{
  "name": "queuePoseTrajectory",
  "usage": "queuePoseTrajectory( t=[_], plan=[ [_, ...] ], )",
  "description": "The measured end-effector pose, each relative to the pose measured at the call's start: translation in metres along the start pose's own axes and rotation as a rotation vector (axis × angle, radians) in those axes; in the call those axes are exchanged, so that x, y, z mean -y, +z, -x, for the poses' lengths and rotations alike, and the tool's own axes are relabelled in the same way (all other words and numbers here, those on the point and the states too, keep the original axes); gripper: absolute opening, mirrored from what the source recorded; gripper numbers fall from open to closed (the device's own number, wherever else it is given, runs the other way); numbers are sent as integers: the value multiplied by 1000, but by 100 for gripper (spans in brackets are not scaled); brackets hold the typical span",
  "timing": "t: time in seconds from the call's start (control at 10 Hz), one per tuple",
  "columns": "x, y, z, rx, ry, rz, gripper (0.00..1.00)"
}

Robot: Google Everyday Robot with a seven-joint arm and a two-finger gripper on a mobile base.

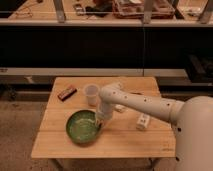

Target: Drag the ceramic bowl in a circle

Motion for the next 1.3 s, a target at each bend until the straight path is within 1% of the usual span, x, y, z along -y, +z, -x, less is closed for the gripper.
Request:
queuePoseTrajectory(
  t=[0.1,0.2,0.3,0.4,0.5,0.6,0.7,0.8,0.9,1.1,1.2,1.3],
  plan=[
    [-19,-7,-8,-15,39,0,0],
    [-43,-14,-9,-32,68,12,0],
    [-62,-19,-3,-44,81,28,0],
    [-82,-24,8,-54,86,49,0],
    [-104,-27,29,-58,79,82,0],
    [-123,-29,59,-53,54,121,0],
    [-130,-28,81,-46,28,143,0],
    [-133,-26,101,-41,0,156,0],
    [-131,-25,119,-37,-31,163,0],
    [-99,-26,134,-56,-112,139,0],
    [-77,-27,138,-66,-159,123,0],
    [-59,-27,138,-72,-189,112,0]
  ],
)
